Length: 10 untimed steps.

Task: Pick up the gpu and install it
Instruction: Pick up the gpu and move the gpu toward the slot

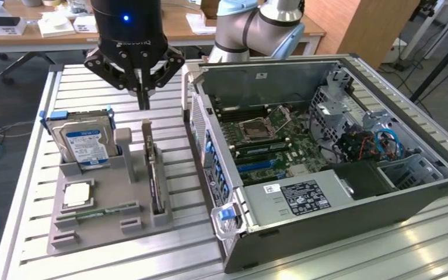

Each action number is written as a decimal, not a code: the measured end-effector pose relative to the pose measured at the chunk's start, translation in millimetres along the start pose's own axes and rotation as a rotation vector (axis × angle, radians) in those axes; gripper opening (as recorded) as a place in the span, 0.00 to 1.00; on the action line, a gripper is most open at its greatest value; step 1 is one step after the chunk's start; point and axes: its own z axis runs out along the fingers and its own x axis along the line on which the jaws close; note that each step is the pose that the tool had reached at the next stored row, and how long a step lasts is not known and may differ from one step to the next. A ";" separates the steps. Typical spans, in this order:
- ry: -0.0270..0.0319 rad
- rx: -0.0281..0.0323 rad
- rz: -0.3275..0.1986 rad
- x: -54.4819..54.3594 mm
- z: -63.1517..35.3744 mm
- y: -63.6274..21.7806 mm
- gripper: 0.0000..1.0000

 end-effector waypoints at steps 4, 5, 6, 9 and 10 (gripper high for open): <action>0.0000 0.0000 0.000 0.0 0.0 0.0 0.29; 0.0000 0.0000 0.000 0.0 0.0 0.0 0.35; 0.0000 0.0000 0.000 0.0 0.0 0.0 0.35; 0.0000 0.0000 0.000 0.0 0.0 0.0 0.41; 0.0000 0.0000 0.000 0.0 0.0 0.0 0.41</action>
